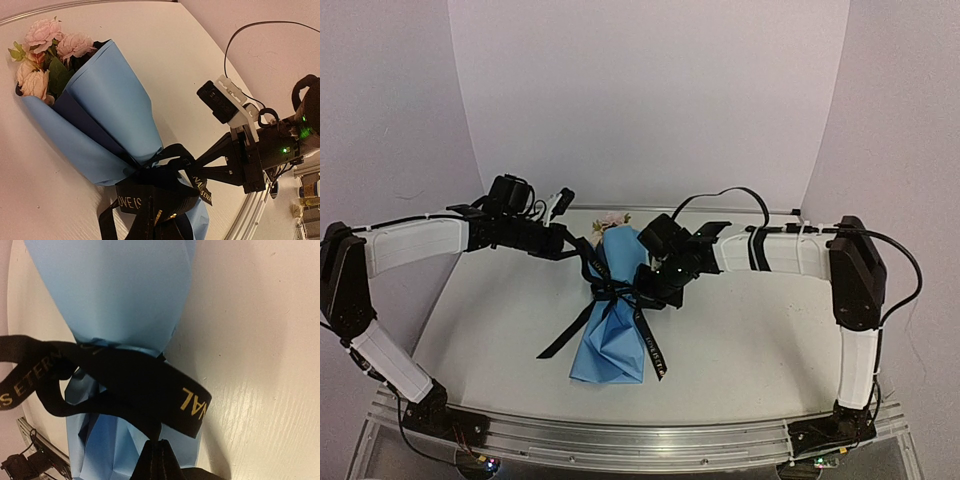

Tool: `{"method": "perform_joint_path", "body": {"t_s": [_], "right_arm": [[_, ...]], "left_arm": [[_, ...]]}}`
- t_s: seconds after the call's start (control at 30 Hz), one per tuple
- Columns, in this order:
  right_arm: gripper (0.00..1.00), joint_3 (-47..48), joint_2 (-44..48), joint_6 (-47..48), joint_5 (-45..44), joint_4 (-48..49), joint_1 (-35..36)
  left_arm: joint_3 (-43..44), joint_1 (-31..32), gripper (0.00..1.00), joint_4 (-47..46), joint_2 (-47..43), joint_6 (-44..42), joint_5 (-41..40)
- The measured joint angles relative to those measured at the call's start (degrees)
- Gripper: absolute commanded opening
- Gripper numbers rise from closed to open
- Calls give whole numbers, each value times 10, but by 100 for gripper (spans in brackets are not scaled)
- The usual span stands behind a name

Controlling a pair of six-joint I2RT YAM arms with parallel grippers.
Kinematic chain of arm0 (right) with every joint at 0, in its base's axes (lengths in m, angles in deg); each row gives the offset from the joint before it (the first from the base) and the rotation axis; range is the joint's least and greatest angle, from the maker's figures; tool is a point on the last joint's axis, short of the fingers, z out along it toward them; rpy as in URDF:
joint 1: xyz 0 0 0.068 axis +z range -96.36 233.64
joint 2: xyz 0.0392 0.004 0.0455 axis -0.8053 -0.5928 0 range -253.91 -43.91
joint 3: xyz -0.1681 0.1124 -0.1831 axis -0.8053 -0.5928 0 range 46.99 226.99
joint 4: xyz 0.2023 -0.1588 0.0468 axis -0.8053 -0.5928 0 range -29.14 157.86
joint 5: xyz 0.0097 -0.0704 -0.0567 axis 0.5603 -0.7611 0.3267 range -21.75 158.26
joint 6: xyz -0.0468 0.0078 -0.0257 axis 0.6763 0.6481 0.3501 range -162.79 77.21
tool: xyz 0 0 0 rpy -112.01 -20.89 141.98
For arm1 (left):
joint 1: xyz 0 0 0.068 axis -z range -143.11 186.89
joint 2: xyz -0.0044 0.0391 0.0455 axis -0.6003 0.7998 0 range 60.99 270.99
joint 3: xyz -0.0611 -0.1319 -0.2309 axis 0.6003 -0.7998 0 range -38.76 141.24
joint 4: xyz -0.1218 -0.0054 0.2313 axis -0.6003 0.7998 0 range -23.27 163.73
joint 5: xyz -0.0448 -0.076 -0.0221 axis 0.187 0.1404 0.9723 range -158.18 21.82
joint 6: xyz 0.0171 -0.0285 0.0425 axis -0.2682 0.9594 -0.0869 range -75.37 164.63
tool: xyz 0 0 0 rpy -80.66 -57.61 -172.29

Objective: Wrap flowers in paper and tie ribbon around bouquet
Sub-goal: Cross the right side of the half-tied ribbon with the folded bouquet.

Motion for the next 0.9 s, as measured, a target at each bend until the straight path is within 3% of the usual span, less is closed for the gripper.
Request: {"method": "perform_joint_path", "body": {"t_s": [0.7,0.83,0.9], "right_arm": [[0,67,-54,-36,-35,-58,-2],[4,86,-61,-42,-46,-67,-2],[10,94,-64,-45,-50,-71,-3]], "left_arm": [[-24,4,0,-15,-37,-11,58],[-25,8,0,-15,-38,-14,64],[-26,9,0,-15,-39,-14,65]]}}
